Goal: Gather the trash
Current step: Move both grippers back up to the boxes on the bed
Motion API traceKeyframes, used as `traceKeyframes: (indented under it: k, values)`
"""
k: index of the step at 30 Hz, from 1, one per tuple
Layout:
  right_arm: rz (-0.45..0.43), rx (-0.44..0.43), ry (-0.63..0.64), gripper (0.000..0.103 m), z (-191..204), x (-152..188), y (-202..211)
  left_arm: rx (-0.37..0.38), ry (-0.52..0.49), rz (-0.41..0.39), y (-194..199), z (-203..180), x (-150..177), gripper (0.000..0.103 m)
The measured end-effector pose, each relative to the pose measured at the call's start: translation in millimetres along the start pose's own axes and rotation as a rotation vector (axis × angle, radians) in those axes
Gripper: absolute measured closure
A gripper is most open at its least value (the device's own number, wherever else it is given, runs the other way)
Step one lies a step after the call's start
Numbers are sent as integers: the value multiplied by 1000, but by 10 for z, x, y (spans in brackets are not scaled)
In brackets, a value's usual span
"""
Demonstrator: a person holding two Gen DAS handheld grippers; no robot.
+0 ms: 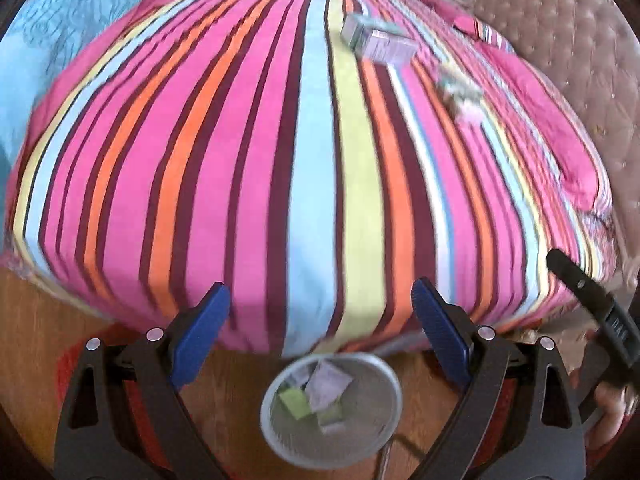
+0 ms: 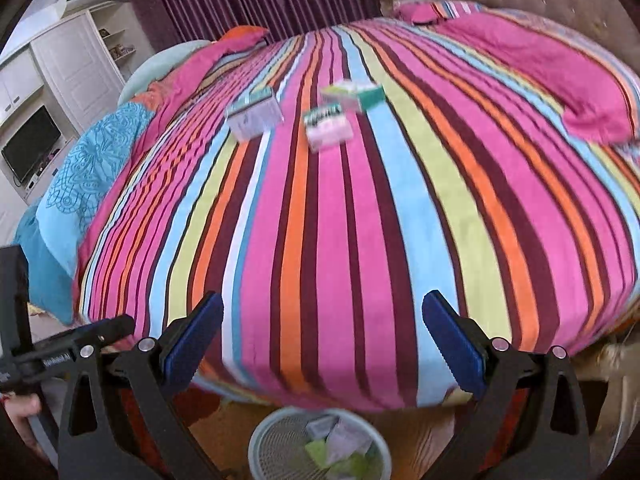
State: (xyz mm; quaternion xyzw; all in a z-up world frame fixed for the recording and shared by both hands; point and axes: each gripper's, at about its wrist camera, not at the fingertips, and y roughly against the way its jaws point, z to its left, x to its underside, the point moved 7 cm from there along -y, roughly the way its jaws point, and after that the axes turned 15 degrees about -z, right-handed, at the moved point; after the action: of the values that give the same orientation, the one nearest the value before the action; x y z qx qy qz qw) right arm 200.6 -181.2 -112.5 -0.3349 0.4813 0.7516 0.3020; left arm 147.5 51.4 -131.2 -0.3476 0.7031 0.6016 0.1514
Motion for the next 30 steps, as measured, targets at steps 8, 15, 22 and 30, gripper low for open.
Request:
traceKeyframes:
  k: [8,15,22,30]
  values:
    - [-39,7,65,8,-28,-339,-288,24,51,-62,-290,-305,-611,13]
    - [-43,-16,116,8,11,-509,-585,8,101,-81,-682,-476,-1120,13]
    - [-31,-43,152,8,46,-669,-893,-22,96,-104,-1084,-666,-1591,13]
    - [-9,-59,213,8,99,-708,-1140,-33,113,-94,-1467,-800,-1873,13]
